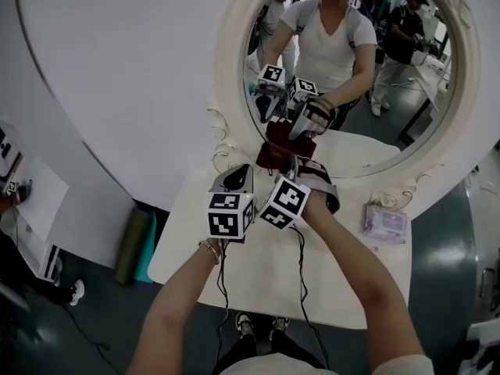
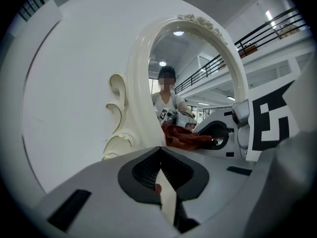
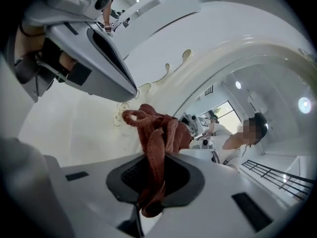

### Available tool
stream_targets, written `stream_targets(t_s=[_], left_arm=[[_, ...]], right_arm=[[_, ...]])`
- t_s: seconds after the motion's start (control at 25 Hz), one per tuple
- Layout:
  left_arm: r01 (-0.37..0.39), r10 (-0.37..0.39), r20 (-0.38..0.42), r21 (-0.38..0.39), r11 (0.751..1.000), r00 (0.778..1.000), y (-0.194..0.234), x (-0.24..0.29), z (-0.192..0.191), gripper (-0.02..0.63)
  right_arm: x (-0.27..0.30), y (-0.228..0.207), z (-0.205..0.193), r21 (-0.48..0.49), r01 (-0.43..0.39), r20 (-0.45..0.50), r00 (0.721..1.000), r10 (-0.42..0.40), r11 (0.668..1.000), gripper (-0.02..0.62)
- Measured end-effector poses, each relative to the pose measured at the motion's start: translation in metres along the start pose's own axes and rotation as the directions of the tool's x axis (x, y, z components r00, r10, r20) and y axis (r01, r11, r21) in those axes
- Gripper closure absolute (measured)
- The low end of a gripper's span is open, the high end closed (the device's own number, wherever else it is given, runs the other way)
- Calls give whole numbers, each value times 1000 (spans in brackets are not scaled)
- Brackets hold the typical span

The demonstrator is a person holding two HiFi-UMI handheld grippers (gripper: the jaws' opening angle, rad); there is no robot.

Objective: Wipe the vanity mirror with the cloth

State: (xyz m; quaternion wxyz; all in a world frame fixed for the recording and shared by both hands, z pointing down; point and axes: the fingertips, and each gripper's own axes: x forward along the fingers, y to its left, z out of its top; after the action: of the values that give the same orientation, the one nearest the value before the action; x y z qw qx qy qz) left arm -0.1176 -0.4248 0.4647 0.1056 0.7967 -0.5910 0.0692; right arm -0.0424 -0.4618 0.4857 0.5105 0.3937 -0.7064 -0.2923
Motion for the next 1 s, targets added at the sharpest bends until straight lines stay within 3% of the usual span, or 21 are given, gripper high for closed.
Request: stream_targets(t_s=[0.32,0.64,0.76,1.0], left_arm=[[10,-10,10,15,1000,1000,-10,0,9,595],[27,-33,96,66,997,995,-30,-6,82,595],[44,-60,160,106,993,985,-44,-10,134,595],[82,-118,259,147,986,958,-81,-16,238,595]], right_arm=[[-15,-10,-2,67,0,37,999,-2,998,537],[-85,-100,16,97,146,106,982,-156,985,538],[-120,-160,20,84,271,110,954,-279,959,538],[-190,-277,16,32,492,76,867,-493,870,538]])
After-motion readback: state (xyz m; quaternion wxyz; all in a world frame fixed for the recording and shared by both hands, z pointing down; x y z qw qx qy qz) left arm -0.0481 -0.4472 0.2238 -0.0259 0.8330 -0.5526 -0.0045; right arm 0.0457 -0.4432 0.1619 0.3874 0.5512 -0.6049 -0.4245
